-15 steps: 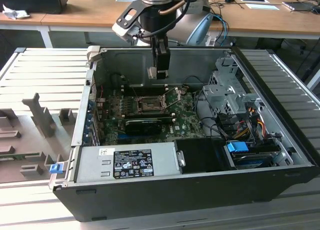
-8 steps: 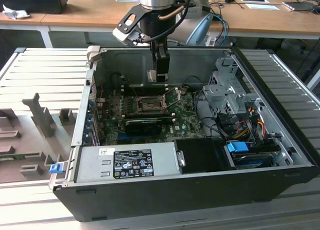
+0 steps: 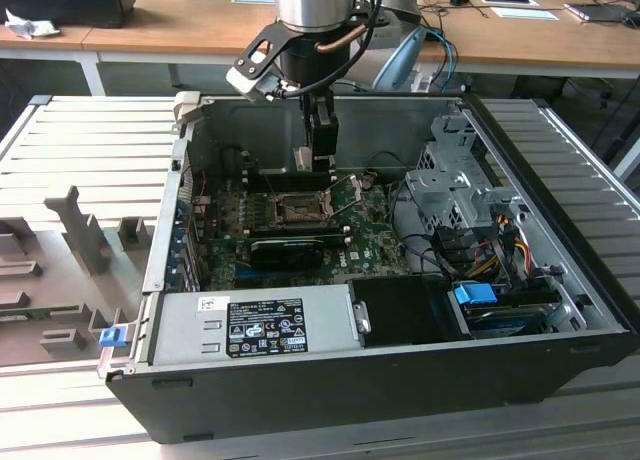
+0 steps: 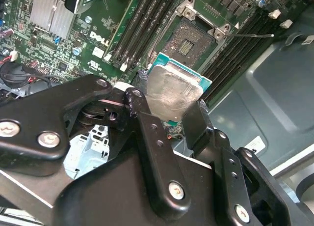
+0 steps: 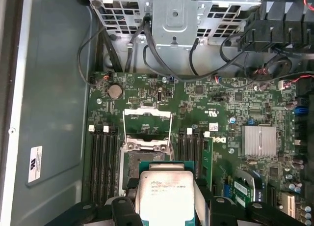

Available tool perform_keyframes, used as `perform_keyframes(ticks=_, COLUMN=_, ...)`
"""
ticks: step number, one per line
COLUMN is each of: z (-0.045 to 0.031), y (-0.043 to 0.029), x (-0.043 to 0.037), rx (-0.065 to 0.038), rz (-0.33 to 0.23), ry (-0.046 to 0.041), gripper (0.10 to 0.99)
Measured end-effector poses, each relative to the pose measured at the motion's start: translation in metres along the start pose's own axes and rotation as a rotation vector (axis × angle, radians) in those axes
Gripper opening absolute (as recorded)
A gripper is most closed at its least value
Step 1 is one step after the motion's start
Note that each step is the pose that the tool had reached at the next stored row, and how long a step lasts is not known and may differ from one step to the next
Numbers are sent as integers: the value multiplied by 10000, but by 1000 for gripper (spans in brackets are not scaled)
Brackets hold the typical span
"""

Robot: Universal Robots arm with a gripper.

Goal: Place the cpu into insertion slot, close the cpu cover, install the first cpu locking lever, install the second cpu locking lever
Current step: 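Place the cpu into insertion slot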

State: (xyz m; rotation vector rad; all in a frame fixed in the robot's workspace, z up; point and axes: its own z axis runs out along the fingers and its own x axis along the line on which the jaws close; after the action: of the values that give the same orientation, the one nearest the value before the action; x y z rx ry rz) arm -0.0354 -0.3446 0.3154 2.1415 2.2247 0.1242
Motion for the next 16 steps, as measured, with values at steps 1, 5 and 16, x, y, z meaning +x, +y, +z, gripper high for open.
perform_keyframes(ticks=1, z=20, y=-2, x=0, rx=-1, rz=2, ry=1, gripper=529)
perform_keyframes(ticks=5, z=78, y=-7, x=-2, rx=0, rz=7, ry=-1, gripper=529)
perform_keyframes(ticks=16, z=231, y=-22, x=-4, rx=0, rz=20, ry=-2, gripper=529)
